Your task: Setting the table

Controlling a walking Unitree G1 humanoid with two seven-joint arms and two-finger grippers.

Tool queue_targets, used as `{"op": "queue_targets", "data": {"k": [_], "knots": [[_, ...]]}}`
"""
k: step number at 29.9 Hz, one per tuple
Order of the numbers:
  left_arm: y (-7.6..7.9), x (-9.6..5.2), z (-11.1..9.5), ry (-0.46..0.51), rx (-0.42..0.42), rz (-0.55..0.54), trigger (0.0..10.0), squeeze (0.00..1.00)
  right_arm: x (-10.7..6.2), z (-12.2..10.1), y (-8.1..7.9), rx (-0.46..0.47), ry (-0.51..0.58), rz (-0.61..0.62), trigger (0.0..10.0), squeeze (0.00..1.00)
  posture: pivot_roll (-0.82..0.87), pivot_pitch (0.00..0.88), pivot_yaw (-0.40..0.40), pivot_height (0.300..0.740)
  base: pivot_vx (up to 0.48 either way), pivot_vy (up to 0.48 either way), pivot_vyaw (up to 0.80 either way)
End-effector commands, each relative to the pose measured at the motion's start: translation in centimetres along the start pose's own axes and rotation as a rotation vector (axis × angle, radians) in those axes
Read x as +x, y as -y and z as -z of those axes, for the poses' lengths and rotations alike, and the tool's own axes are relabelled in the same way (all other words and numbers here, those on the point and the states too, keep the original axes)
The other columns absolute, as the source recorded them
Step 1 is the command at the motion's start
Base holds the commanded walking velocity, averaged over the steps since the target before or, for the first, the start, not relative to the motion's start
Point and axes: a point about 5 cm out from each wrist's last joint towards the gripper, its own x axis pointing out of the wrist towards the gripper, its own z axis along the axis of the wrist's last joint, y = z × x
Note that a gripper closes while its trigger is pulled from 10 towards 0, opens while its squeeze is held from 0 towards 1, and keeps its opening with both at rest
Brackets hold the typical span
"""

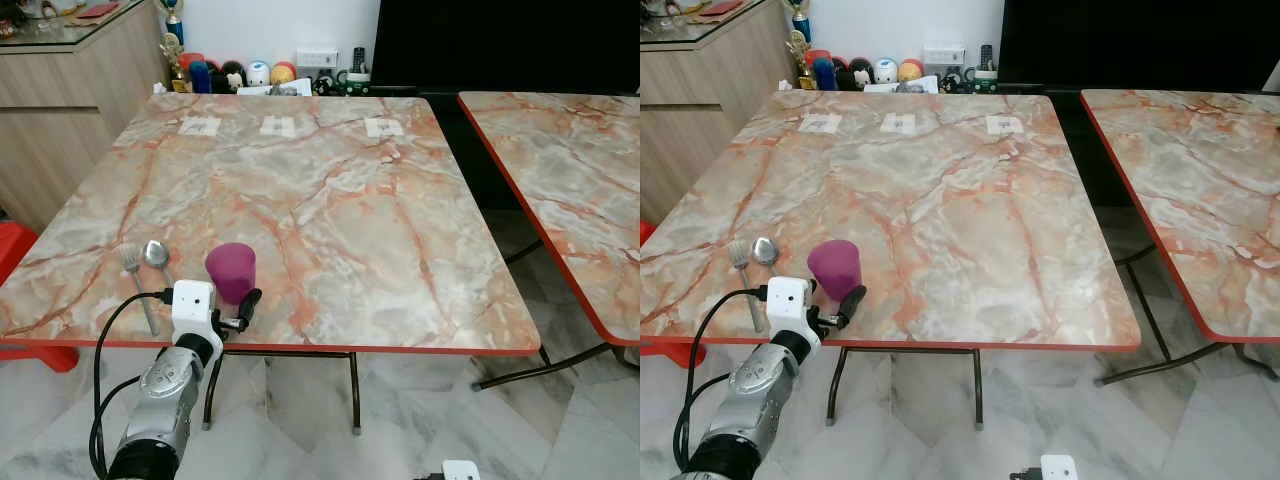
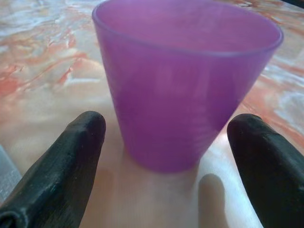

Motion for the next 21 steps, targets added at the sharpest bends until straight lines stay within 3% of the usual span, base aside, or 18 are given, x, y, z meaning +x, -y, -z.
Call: {"op": "queue_targets", "data": {"k": [1,21], "knots": [[0.29,0.25,0.13,-0.005,0.004,0.011,10.0,0.0,-0.09,0.52,0.23,0.007,-0.018,0.008,10.0,0.0,0.03,0.093,-0.011,0.74,0.0,0.0,0.0],[0.7,1.07,0.82,-0.023,-0.011,-0.05,10.0,0.0,-0.13,0.65,0.29,0.005,-0.018,0.011,10.0,0.0,0.02,0.1,-0.011,0.74,0.0,0.0,0.0]]}}
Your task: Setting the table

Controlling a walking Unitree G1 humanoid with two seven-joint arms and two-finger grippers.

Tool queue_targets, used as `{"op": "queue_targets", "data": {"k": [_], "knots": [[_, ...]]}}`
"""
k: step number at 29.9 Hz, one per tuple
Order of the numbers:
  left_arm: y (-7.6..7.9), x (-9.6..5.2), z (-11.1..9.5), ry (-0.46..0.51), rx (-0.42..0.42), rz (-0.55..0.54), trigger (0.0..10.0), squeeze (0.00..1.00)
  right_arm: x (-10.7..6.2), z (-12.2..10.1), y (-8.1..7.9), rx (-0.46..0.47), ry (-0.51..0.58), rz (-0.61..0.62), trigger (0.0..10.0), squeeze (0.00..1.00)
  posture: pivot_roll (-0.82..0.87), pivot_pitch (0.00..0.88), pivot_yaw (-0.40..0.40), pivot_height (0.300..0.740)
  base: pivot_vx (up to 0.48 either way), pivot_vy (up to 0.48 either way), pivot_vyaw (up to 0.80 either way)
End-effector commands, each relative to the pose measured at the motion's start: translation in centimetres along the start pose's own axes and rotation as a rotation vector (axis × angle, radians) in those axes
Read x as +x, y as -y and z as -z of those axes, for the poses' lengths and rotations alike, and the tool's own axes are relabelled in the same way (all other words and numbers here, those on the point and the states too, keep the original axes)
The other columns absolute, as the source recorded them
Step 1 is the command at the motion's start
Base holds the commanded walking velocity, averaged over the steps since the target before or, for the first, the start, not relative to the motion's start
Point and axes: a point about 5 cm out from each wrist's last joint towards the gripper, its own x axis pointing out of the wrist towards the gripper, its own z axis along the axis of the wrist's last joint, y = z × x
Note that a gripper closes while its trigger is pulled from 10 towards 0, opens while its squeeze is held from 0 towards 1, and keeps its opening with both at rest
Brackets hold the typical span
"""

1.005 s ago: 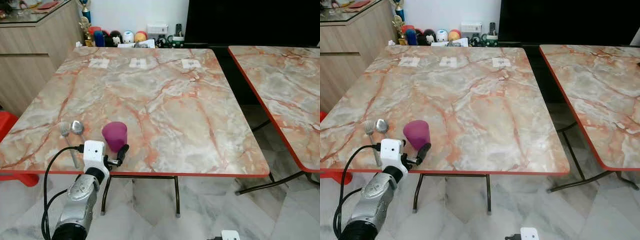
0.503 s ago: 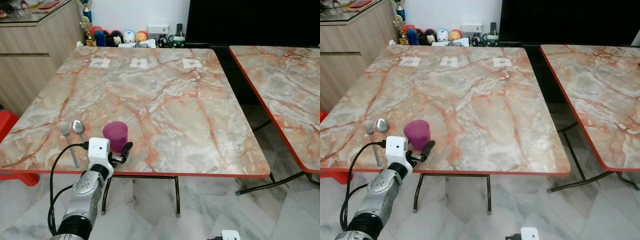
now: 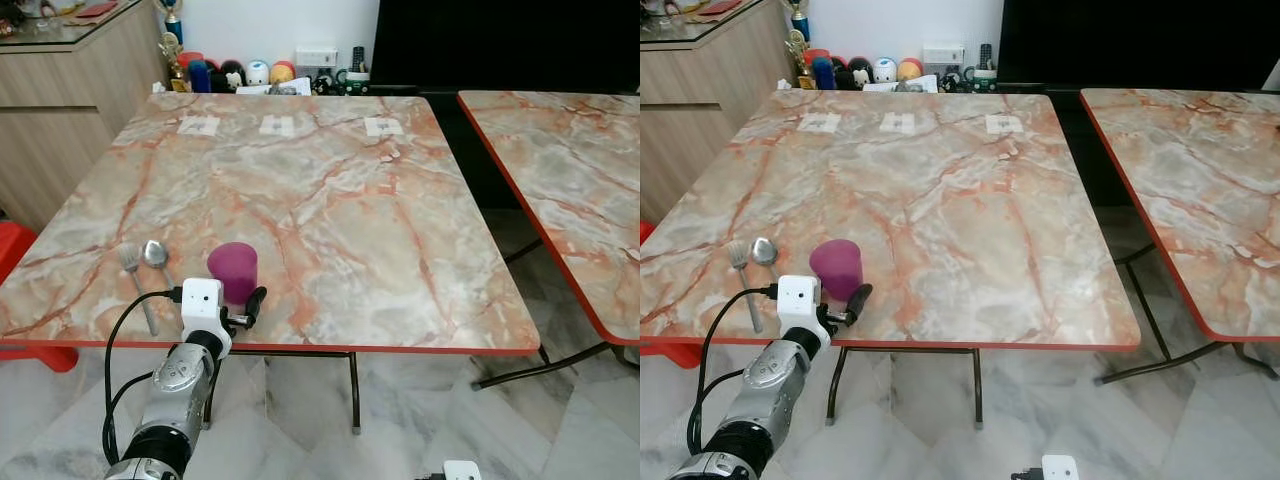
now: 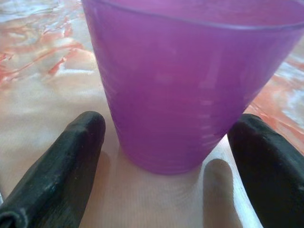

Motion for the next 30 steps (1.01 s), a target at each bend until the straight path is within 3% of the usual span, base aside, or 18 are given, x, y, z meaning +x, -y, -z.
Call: {"op": "queue_targets", "data": {"k": [1,19,20,21,22,30], "knots": [[-0.02,0.18,-0.05,0.001,0.01,-0.012,10.0,0.0,-0.12,0.64,0.17,0.007,-0.018,0.008,10.0,0.0,0.02,0.102,-0.01,0.74,0.0,0.0,0.0],[0.28,0.84,-0.17,0.005,0.0,-0.101,10.0,0.0,-0.13,0.63,0.28,0.004,-0.014,0.014,10.0,0.0,0.01,0.108,-0.011,0.74,0.0,0.0,0.0],[0.3,0.88,-0.17,0.005,0.003,-0.102,7.5,0.0,-0.13,0.63,0.29,0.004,-0.015,0.014,10.0,0.0,0.01,0.108,-0.012,0.74,0.0,0.0,0.0],[0.3,0.88,-0.17,0.005,0.003,-0.102,7.5,0.0,-0.13,0.63,0.29,0.004,-0.015,0.014,10.0,0.0,0.01,0.108,-0.012,0.74,0.0,0.0,0.0],[0.28,0.93,-0.25,0.01,0.004,-0.109,0.0,0.0,-0.13,0.63,0.31,0.003,-0.014,0.015,10.0,0.0,0.01,0.108,-0.012,0.74,0.0,0.0,0.0],[0.22,1.03,-0.47,0.029,0.0,-0.134,0.0,0.0,-0.1,0.46,0.3,0.001,-0.01,0.015,10.0,0.0,0.01,0.105,-0.014,0.74,0.0,0.0,0.0]]}}
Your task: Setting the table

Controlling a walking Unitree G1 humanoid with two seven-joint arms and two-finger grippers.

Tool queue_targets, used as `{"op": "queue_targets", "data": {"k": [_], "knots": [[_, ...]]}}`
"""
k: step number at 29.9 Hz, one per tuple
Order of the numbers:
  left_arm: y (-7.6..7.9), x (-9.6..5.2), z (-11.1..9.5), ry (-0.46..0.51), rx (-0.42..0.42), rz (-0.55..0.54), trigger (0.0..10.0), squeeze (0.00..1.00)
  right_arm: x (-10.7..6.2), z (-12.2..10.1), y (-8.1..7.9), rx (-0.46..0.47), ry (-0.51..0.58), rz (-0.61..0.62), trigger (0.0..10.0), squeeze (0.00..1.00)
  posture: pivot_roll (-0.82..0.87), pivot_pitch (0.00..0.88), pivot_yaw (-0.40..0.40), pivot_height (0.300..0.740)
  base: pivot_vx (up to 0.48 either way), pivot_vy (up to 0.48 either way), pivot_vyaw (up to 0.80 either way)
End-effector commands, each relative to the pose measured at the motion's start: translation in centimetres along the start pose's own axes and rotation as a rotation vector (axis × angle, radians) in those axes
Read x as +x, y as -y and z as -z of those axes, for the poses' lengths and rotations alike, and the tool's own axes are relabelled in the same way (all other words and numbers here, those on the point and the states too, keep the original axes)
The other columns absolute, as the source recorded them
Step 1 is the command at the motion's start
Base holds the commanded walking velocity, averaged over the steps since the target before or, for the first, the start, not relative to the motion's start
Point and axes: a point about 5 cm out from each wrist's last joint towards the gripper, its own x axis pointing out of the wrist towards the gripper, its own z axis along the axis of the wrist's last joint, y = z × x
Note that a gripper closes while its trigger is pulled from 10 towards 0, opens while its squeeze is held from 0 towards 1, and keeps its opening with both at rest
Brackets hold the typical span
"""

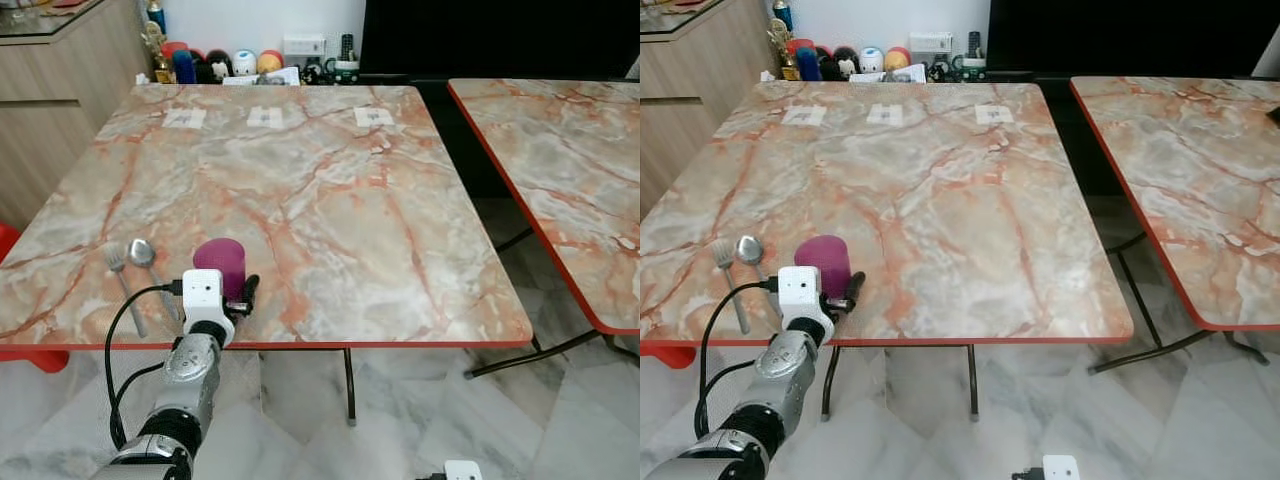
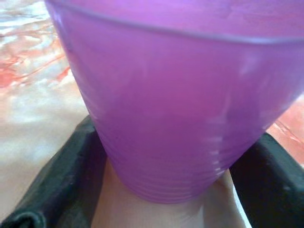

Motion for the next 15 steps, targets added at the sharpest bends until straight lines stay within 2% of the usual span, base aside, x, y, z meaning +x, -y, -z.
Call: {"op": "queue_targets", "data": {"k": [1,13,15], "knots": [[0.15,0.02,0.1,-0.003,0.002,-0.004,0.0,0.0,-0.1,0.47,0.19,0.002,-0.012,0.007,10.0,0.0,0.01,0.105,-0.014,0.74,0.0,0.0,0.0],[0.28,-0.09,0.22,0.001,0.02,0.003,0.0,0.0,-0.07,0.36,0.18,0.002,-0.009,0.008,10.0,0.0,0.01,0.103,-0.013,0.74,0.0,0.0,0.0],[0.35,-0.09,-0.07,0.026,0.044,0.013,0.0,0.0,-0.07,0.35,0.19,0.002,-0.008,0.009,10.0,0.0,0.01,0.104,-0.013,0.74,0.0,0.0,0.0]]}}
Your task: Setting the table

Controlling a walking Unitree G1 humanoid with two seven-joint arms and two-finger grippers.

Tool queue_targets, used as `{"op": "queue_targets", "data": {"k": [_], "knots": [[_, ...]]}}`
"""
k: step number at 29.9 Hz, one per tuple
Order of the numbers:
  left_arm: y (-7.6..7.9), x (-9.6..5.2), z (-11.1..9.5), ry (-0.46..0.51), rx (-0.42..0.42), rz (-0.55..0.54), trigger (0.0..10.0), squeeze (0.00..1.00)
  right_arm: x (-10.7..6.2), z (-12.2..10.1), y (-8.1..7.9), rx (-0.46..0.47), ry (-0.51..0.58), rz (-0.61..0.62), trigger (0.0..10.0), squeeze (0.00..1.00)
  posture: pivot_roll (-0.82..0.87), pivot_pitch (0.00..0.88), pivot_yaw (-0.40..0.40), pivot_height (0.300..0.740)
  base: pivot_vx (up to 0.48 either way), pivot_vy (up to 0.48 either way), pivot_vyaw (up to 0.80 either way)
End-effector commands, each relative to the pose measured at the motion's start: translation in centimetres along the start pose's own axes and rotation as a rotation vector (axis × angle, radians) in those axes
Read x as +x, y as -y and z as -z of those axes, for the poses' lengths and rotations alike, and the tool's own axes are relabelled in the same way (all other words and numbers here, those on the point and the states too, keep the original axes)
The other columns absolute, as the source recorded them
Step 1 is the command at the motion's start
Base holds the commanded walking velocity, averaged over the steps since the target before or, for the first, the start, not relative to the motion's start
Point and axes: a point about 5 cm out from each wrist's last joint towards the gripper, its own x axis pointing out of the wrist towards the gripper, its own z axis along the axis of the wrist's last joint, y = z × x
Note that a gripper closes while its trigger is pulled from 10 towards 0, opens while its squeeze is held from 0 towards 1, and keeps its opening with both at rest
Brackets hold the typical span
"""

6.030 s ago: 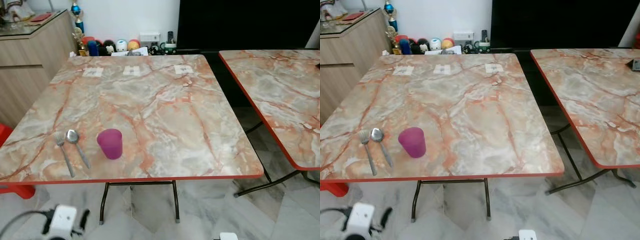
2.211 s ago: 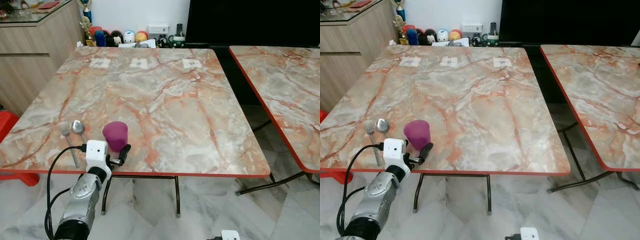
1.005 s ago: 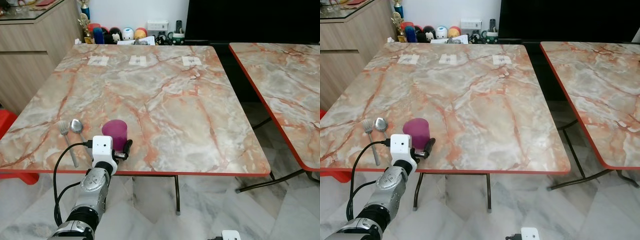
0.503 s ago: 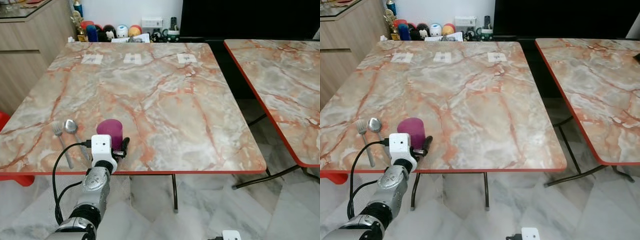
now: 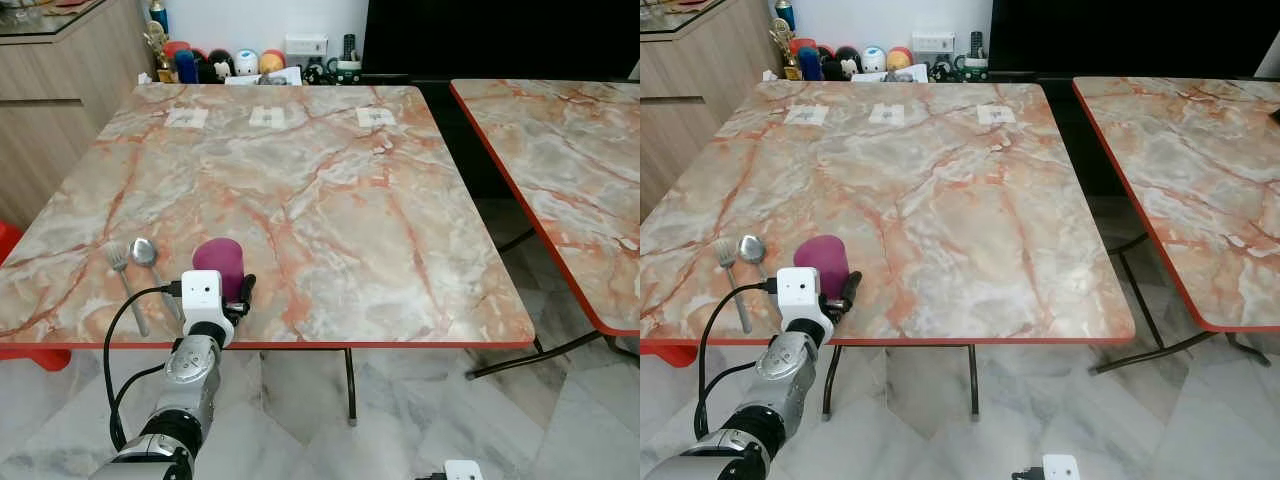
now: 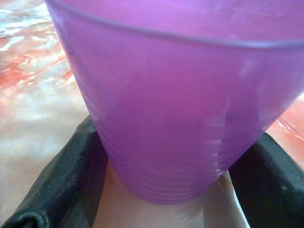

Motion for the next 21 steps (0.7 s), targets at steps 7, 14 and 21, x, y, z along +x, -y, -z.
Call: {"op": "queue_targets", "data": {"k": [7,14,21], "knots": [[0.2,0.0,-1.3,0.105,0.091,0.05,0.0,0.0,-0.1,0.4,0.2,0.002,-0.01,0.008,10.0,0.0,0.02,0.103,-0.014,0.74,0.0,0.0,0.0],[-1.1,-0.4,-2.0,0.151,0.129,0.033,0.0,0.0,-0.1,0.3,0.1,0.001,-0.007,0.005,10.0,0.0,0.03,0.102,-0.012,0.74,0.0,0.0,0.0],[-5.4,-2.6,-1.2,0.135,0.22,-0.044,0.0,0.0,-0.1,0.4,0.2,0.003,-0.008,0.011,10.0,0.0,0.04,0.104,-0.015,0.74,0.0,0.0,0.0]]}}
